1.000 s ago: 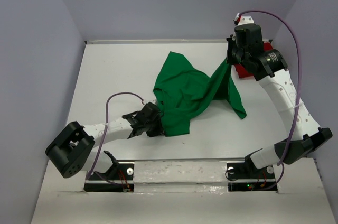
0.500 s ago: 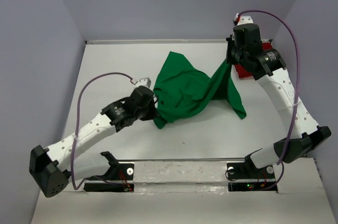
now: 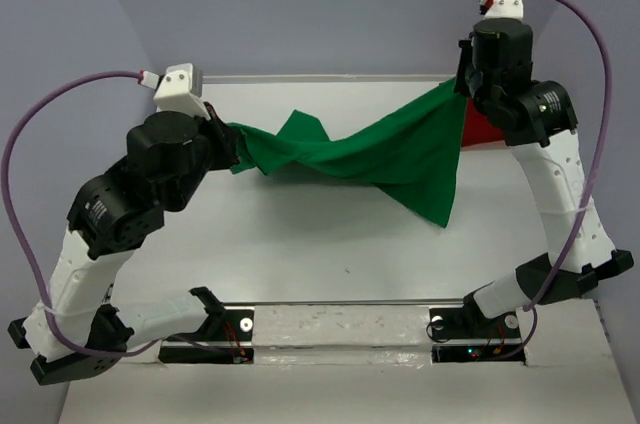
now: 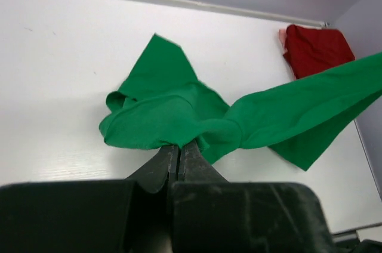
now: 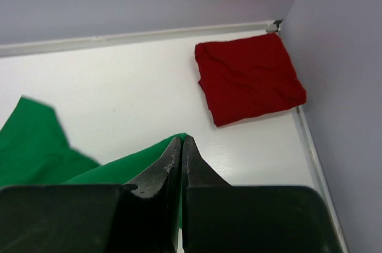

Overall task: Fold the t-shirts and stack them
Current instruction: Flatten the tshirt out

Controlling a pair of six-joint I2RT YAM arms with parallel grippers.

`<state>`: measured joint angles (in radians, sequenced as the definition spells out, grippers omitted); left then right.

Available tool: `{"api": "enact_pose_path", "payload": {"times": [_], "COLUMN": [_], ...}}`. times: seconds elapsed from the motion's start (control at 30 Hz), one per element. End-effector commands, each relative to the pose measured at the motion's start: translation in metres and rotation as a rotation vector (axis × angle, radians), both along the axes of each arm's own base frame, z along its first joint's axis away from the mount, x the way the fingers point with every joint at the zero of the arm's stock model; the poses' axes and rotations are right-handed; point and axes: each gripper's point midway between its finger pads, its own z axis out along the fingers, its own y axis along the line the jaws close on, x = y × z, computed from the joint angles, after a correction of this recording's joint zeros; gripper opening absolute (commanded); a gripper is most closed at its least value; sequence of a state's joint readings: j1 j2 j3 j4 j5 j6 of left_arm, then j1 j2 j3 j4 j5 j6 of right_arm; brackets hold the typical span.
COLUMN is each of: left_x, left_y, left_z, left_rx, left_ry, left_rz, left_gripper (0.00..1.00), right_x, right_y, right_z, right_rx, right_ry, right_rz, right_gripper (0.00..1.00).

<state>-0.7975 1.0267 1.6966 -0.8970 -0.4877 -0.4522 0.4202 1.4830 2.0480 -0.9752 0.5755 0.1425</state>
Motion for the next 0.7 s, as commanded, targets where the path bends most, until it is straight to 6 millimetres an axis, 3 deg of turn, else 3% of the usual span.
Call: {"api": "enact_pose_path", "payload": {"times": [0.0,0.07,0.2,0.4,0.53,0.67], "left_x": [-0.016,-0.028,-0.051,-0.080,-0.082,-0.086], "left_y": [0.048,0.062,0.083,0.101,0.096,0.104], "left_z": [0.059,0.089,0.128,0.169,0.184,0.199], "left_rx": [0.008,-0.050,-0.125,-0.211,-0.172,-0.189], "left_ry": [-0.130,-0.195,-0.313,-0.471,-0.512,-0.558], "left_rz": [0.103,0.113,0.090,0.037,0.001,0.025], "left_gripper": [0.00,0.00,0.00,0.00,0.00,0.00], "right_x": [-0.049,-0.064,-0.102,-0.147,-0.155,-0.152], "right_y": [-0.042,-0.050,-0.057,-0.062,-0.054,-0.046], "right_z": [0.078,0.093,0.125,0.161,0.165,0.160], "right_rx": [0.002,0.006,0.069,0.129,0.153,0.165], "right_ry": [-0.188,-0.229,-0.342,-0.476,-0.483,-0.459], "right_rz": [-0.106,-0.112,-0.052,0.053,0.119,0.151], "right_gripper": [0.00,0.00,0.00,0.00,0.00,0.00]}}
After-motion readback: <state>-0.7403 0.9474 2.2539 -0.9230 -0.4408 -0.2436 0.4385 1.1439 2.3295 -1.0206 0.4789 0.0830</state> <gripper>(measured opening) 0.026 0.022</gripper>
